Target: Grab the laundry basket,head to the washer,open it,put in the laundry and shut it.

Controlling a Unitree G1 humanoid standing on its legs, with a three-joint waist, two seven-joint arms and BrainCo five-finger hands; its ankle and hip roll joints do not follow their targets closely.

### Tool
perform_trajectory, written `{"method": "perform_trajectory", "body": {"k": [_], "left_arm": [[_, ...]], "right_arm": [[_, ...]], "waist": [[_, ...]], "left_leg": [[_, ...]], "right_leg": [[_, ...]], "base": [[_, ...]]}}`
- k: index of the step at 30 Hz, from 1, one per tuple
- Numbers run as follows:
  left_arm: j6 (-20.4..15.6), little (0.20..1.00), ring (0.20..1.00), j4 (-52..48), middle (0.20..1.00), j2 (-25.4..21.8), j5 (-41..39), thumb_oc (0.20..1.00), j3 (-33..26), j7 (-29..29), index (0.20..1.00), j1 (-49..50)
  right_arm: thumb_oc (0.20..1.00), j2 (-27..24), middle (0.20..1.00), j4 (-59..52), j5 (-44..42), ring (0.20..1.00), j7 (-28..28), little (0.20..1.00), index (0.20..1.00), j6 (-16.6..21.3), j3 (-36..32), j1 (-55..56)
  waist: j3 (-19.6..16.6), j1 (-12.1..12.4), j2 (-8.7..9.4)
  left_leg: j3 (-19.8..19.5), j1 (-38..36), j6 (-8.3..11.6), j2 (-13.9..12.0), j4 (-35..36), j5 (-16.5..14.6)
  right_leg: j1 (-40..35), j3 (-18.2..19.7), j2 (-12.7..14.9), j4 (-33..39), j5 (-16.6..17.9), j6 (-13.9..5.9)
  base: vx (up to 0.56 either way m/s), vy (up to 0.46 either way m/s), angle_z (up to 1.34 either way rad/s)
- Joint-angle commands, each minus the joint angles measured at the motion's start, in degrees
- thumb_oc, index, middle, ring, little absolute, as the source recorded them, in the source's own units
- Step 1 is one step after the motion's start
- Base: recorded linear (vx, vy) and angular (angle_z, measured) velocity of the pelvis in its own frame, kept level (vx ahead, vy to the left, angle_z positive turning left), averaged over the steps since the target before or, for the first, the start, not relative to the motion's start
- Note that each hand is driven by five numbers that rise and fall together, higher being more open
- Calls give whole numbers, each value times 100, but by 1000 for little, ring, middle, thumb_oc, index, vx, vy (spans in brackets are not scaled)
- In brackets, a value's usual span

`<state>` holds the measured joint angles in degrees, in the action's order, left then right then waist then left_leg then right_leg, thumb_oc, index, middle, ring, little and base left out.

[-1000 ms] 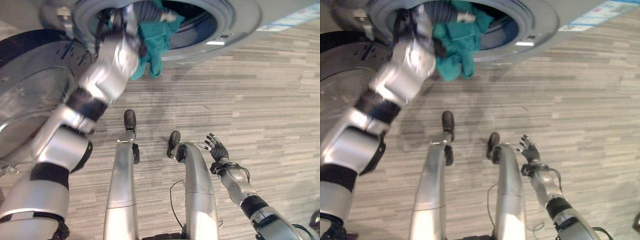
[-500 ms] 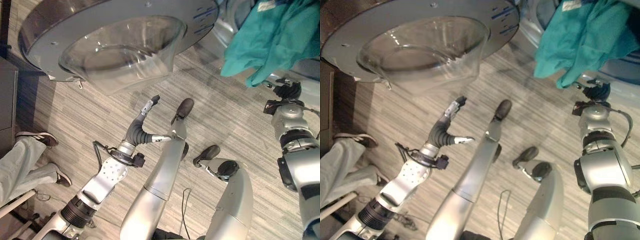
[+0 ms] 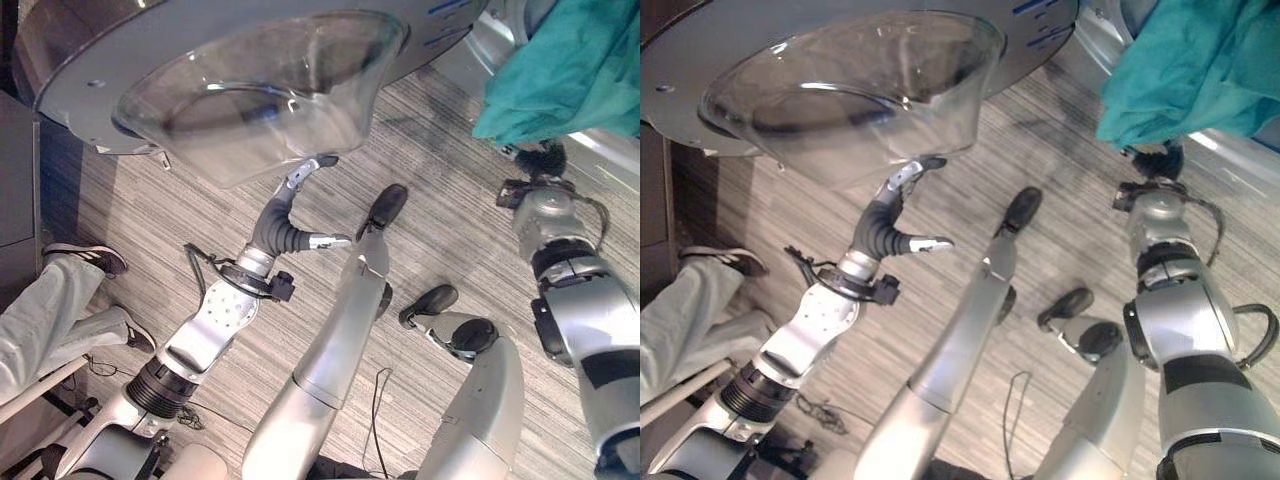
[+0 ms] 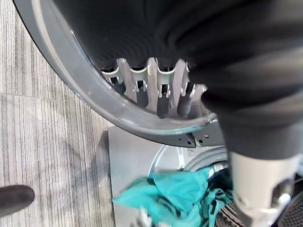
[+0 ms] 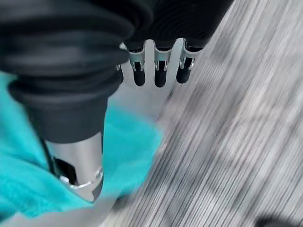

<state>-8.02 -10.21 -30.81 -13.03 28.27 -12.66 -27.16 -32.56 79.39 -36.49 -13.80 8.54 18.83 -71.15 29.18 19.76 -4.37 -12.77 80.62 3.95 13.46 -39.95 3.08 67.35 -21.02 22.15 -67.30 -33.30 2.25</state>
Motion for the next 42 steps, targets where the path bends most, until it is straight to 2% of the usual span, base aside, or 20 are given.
{"method": "perform_trajectory", "body": {"k": [1,7,11,12,13,20,23,25,26,27,30,31,32,34,35,36,38,39,40,42], "left_arm": [[-416,1000,1000,-326,1000,234,-238,1000,82,69,1000,255],[-460,1000,1000,-334,1000,226,-352,1000,165,60,1000,225],[-522,1000,1000,-379,1000,99,-386,1000,86,99,1000,307],[-519,1000,1000,-387,1000,97,-388,1000,88,102,1000,310],[-537,1000,1000,-391,1000,69,-412,1000,19,82,1000,358],[-536,1000,1000,-315,1000,32,-317,1000,-202,-7,1000,496],[-581,1000,1000,-275,1000,72,-283,1000,-373,-50,1000,547],[-604,1000,1000,-288,1000,48,-279,1000,-436,-45,1000,608],[-604,1000,1000,-291,1000,27,-278,1000,-436,-42,1000,624],[-612,1000,1000,-322,1000,-25,-286,1000,-486,-59,1000,708],[-569,1000,1000,-363,1000,-120,-240,1000,-478,-62,1000,820],[-561,1000,1000,-374,1000,-143,-239,1000,-474,-60,1000,832],[-517,1000,1000,-370,1000,-186,-261,1000,-437,-35,1000,918],[-503,1000,1000,-365,1000,-280,-287,1000,-394,-17,1000,987],[-510,1000,1000,-350,1000,-348,-396,1000,-294,15,1000,1015],[-511,1000,1000,-346,1000,-340,-399,1000,-289,14,1000,1002],[-538,1000,1000,-328,1000,-502,-450,1000,-216,24,1000,1024],[-544,1000,1000,-344,1000,-552,-459,1000,-161,32,1000,1014],[-555,1000,1000,-364,1000,-652,-458,1000,-126,48,1000,1020],[-566,1000,1000,-372,1000,-691,-506,1000,-101,119,1000,1029]], "right_arm": [[1000,-162,1000,-234,-225,1000,-88,1000,1000,312,11,16],[1000,-375,1000,-361,-353,1000,-255,1000,1000,446,-79,-254],[1000,-879,1000,-606,-381,1000,-375,1000,1000,615,-122,-412],[517,-884,517,-614,-380,517,-380,517,517,615,-127,-403],[200,-1047,200,-715,-418,200,-481,200,200,691,-208,-411],[200,-1270,200,-1608,-353,200,-828,200,200,1002,-452,-140],[200,-1204,200,-3159,-100,200,-1130,200,200,1389,-778,459],[200,-1010,200,-4090,129,200,-1318,200,200,1586,-1104,865],[200,-971,200,-4190,186,200,-1369,200,200,1566,-1155,952],[200,-739,200,-4956,442,200,-1572,200,200,1726,-1495,1288],[200,-509,200,-5748,624,200,-1789,200,200,1983,-1890,1497],[200,-475,200,-5820,661,200,-1817,200,200,1964,-1929,1559],[200,-481,200,-6227,878,200,-2238,200,200,2194,-2412,1639],[200,-725,200,-6192,1342,200,-2748,200,200,2085,-2693,1634],[200,-1164,200,-5771,1802,200,-3303,200,200,1730,-2720,1494],[200,-1179,200,-5752,1809,200,-3319,200,200,1732,-2702,1469],[200,-1846,200,-4903,1845,200,-3541,200,200,1345,-2437,1185],[200,-2159,200,-4277,1681,200,-3423,200,200,1174,-2153,957],[200,-2571,200,-3431,1613,200,-3121,200,200,846,-1588,652],[200,-2829,200,-2354,1342,200,-2278,200,200,581,-537,46]], "waist": [[-68,102,-465],[-121,211,-504],[-190,298,-505],[-201,305,-505],[-248,315,-485],[-320,193,-338],[-295,-24,-150],[-277,-159,-65],[-278,-159,-52],[-270,-272,11],[-301,-419,103],[-297,-407,115],[-365,-540,185],[-440,-565,227],[-500,-497,225],[-490,-492,210],[-555,-381,221],[-558,-314,216],[-548,-196,226],[-504,-60,202]], "left_leg": [[333,-327,-403,115,623,-534],[266,-280,-366,142,722,-479],[246,-200,-329,152,822,-433],[243,-192,-329,152,825,-430],[240,-160,-324,144,848,-420],[233,-231,-325,78,888,-411],[221,-446,-318,-61,1070,-360],[208,-567,-309,-135,1197,-320],[200,-595,-307,-139,1218,-310],[162,-734,-296,-191,1350,-268],[131,-895,-286,-255,1485,-219],[123,-927,-284,-263,1507,-210],[107,-1099,-255,-297,1665,-158],[84,-1233,-232,-296,1815,-130],[41,-1346,-213,-288,1928,-83],[37,-1355,-212,-292,1937,-79],[-2,-1412,-198,-273,2022,-46],[-8,-1423,-185,-274,2076,-21],[11,-1448,-159,-274,2119,-8],[24,-1435,-142,-312,2193,67]], "right_leg": [[-423,291,-345,482,-79,169],[-425,186,-323,559,-79,137],[-388,97,-291,606,-52,84],[-380,94,-292,609,-50,84],[-358,67,-268,608,-42,66],[-464,34,-279,721,39,46],[-705,-37,-376,1035,186,-6],[-860,-115,-435,1231,238,-21],[-892,-126,-443,1256,246,-19],[-1023,-167,-504,1425,301,-35],[-1196,-194,-600,1687,420,-82],[-1232,-203,-613,1721,435,-82],[-1418,-219,-694,1990,511,-127],[-1596,-274,-730,2206,564,-177],[-1737,-311,-767,2346,582,-192],[-1747,-315,-773,2357,588,-192],[-1777,-327,-762,2349,593,-209],[-1775,-322,-755,2353,588,-205],[-1759,-303,-746,2352,577,-203],[-1704,-268,-758,2338,611,-180]], "base": [[1,-13,10],[8,-8,12],[12,-2,10],[18,15,11],[18,22,7],[7,15,1],[-29,19,-5],[-29,-20,-8],[-31,-6,-8],[-32,19,-6],[-28,13,-7],[-13,-10,-27],[-7,-10,-28],[0,-20,-16],[2,-23,-6],[2,-18,-7],[-1,-7,-2],[0,0,0],[-36,-2,-2],[-37,8,-1]]}}
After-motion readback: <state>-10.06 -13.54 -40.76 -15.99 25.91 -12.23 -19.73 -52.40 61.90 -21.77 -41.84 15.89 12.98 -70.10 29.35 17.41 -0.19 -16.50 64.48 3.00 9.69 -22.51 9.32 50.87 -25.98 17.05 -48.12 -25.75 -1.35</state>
